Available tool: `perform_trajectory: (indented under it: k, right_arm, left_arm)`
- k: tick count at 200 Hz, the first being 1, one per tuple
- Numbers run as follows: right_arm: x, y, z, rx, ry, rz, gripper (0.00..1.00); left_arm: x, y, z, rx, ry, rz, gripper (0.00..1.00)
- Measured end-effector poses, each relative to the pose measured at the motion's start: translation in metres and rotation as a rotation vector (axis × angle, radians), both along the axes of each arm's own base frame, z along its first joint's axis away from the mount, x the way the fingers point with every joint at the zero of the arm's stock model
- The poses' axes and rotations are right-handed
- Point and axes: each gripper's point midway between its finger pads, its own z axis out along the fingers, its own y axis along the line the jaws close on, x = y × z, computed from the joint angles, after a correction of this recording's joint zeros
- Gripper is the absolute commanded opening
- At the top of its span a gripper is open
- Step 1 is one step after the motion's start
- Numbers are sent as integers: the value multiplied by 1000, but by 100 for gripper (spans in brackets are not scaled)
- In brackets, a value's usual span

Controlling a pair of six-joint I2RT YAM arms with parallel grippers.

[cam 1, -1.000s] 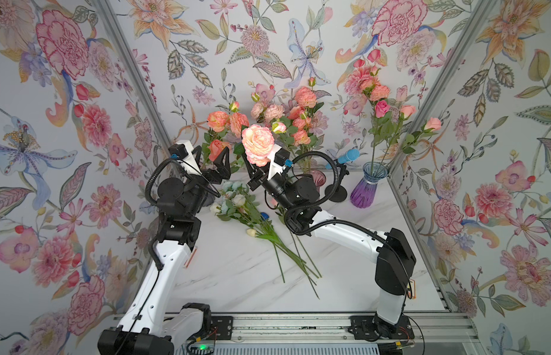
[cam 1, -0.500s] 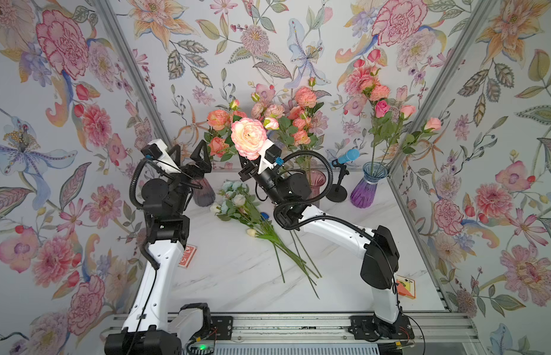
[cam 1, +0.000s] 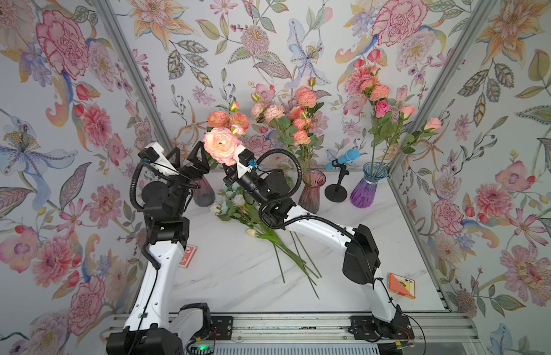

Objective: Place the pink flowers into the vase
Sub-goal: Place the flower in the vase.

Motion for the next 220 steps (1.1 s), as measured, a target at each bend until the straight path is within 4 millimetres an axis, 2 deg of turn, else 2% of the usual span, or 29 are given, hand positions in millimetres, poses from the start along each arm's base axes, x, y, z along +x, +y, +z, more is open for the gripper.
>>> perform_trajectory:
  k: [37,67,100,143,158,203,220]
  right_arm:
    - [14,19,-28,-29,35,3,3]
    - [31,24,-42,-15,82,10,5]
    - [58,24,-56,28,144,9,7]
    - [81,36,-77,44,205,27,17]
    - [83,39,-81,53,217,39,21]
    - [83,45,-90,44,259,76,43]
    - [83,47,-100,22,274,77,49]
  left_arm:
    - [-6,6,-2,-11,15,32,100]
    - [-9,11,-7,-20,38,64,100]
    - [-8,17,-19,-30,77,94,100]
    - [-7,20,-26,-25,105,111,100]
    - [-6,20,-26,-22,106,112,100]
    - [-6,20,-27,-18,109,114,100]
    - [-6,20,-28,-15,113,115,100]
